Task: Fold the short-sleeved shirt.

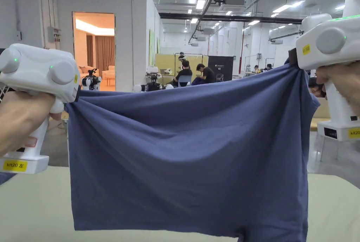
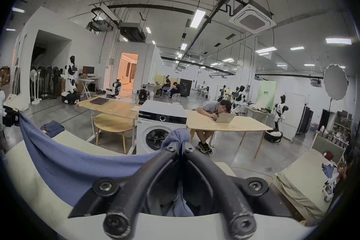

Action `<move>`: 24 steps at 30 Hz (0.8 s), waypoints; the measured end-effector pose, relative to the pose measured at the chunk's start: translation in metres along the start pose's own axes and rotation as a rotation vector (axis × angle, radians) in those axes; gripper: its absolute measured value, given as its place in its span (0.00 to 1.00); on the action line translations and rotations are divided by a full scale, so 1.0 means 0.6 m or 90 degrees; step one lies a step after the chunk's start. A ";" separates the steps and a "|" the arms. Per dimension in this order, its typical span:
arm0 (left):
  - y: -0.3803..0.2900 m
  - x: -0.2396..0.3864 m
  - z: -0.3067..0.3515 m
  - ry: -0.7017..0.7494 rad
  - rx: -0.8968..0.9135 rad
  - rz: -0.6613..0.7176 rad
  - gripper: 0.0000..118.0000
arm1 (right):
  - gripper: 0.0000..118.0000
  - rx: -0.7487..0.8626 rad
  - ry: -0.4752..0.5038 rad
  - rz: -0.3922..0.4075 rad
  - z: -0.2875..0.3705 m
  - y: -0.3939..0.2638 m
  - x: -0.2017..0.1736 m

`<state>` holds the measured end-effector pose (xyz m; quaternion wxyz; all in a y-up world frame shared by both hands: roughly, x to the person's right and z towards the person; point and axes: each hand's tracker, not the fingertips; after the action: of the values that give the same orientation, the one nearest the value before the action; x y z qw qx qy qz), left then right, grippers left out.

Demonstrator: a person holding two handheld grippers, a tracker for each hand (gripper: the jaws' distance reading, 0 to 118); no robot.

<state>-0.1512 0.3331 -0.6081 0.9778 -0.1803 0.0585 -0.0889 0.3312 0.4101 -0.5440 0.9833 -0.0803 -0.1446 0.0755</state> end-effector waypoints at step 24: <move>-0.416 0.093 -0.132 -0.098 -0.177 -0.072 0.01 | 0.00 -0.253 0.049 -0.056 -0.025 -0.533 -0.019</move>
<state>-0.1464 0.0657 -0.5958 0.9386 -0.3228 -0.0152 -0.1206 0.3649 0.0940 -0.5039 0.9554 -0.2688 -0.1224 -0.0007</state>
